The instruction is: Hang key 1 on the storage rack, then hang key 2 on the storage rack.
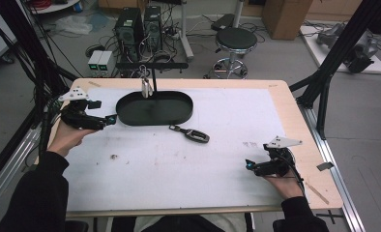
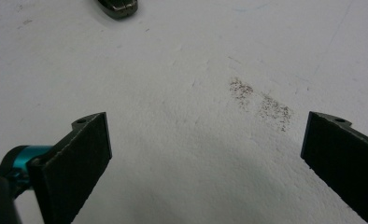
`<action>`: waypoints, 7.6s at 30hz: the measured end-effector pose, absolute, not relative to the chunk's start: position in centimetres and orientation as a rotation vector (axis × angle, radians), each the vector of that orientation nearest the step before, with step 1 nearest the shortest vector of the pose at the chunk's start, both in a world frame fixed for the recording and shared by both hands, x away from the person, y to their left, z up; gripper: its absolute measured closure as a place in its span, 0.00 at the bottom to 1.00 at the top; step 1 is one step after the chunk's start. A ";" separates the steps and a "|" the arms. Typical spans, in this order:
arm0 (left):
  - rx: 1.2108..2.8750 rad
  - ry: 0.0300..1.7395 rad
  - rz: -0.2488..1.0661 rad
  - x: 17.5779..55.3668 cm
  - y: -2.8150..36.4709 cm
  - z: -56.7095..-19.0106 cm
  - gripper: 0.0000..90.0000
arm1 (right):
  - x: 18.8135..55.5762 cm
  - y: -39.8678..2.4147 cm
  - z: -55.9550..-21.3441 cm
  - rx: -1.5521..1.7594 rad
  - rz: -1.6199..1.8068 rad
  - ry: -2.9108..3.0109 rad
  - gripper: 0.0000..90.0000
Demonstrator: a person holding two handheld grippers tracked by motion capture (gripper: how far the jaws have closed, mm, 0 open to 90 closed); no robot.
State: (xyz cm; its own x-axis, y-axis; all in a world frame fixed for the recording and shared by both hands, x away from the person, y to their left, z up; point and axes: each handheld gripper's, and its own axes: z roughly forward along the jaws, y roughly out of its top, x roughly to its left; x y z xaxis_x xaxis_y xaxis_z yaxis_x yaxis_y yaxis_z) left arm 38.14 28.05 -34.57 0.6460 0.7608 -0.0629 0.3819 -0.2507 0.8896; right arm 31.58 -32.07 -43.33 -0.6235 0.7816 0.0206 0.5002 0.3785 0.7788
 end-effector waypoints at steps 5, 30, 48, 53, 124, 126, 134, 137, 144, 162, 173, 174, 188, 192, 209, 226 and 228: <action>1.869 0.923 0.466 37.6 28.2 -36.0 0.11 | 31.5 -32.0 -43.3 1.120 1.107 2.297 0.01; 1.901 0.905 0.481 32.6 28.6 -38.6 0.11 | 31.5 -31.8 -43.4 1.120 1.097 2.306 0.01; 1.931 0.947 0.468 29.4 29.6 -42.1 0.11 | 31.6 -31.4 -43.7 1.118 1.075 2.330 0.01; 1.963 0.947 0.476 28.9 29.2 -43.1 0.11 | 32.0 -30.7 -43.5 1.115 1.067 2.352 0.01; 1.943 0.916 0.474 27.5 29.2 -44.0 0.11 | 43.9 -12.1 -39.8 0.834 0.908 2.674 0.01; 1.949 0.913 0.467 27.6 29.2 -44.0 0.11 | 44.2 -11.7 -39.9 0.830 0.893 2.685 0.01; 1.927 0.915 0.443 27.6 29.4 -43.9 0.11 | 45.2 -10.0 -40.9 0.819 0.832 2.749 0.01; 1.925 0.916 0.445 27.6 29.5 -43.8 0.11 | 45.6 -9.5 -41.4 0.818 0.793 2.763 0.01; 1.944 0.919 0.444 27.7 29.4 -44.0 0.11 | 46.2 -8.8 -42.2 0.828 0.791 2.809 0.07; 1.963 0.916 0.430 27.8 29.3 -44.2 0.11 | 46.5 -8.2 -42.4 0.704 0.758 2.839 0.68; 1.962 0.916 0.426 28.1 29.3 -44.4 0.11 | 46.7 -6.8 -41.9 0.660 0.630 2.864 0.72; 1.961 0.917 0.426 28.1 29.2 -44.4 0.11 | 46.7 -6.9 -41.9 0.669 0.631 2.866 0.74; 1.963 0.913 0.423 28.0 29.3 -44.3 0.11 | 46.6 -7.1 -41.7 0.695 0.673 2.862 0.95; 1.963 0.914 0.424 28.0 29.3 -44.3 0.11 | 46.3 -7.5 -41.0 0.715 0.684 2.859 0.95; 1.960 0.911 0.422 27.9 29.2 -44.3 0.11 | 45.1 -10.2 -37.1 0.750 0.893 2.759 0.95; 1.968 0.914 0.424 27.9 29.2 -44.3 0.11 | 44.6 -11.5 -34.2 0.768 1.095 2.673 0.95; 1.967 0.915 0.424 27.9 29.2 -44.3 0.11 | 44.6 -11.6 -33.8 0.774 1.116 2.664 0.95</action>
State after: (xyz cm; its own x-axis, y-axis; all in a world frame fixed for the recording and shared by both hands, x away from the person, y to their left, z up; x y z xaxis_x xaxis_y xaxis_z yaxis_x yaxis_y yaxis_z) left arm 27.89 29.15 -44.29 0.6677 0.7421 -0.0591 0.4339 -0.3235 0.8409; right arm 44.59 -11.55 -33.82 -0.8553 0.5150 0.0575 0.4021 0.5897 0.7004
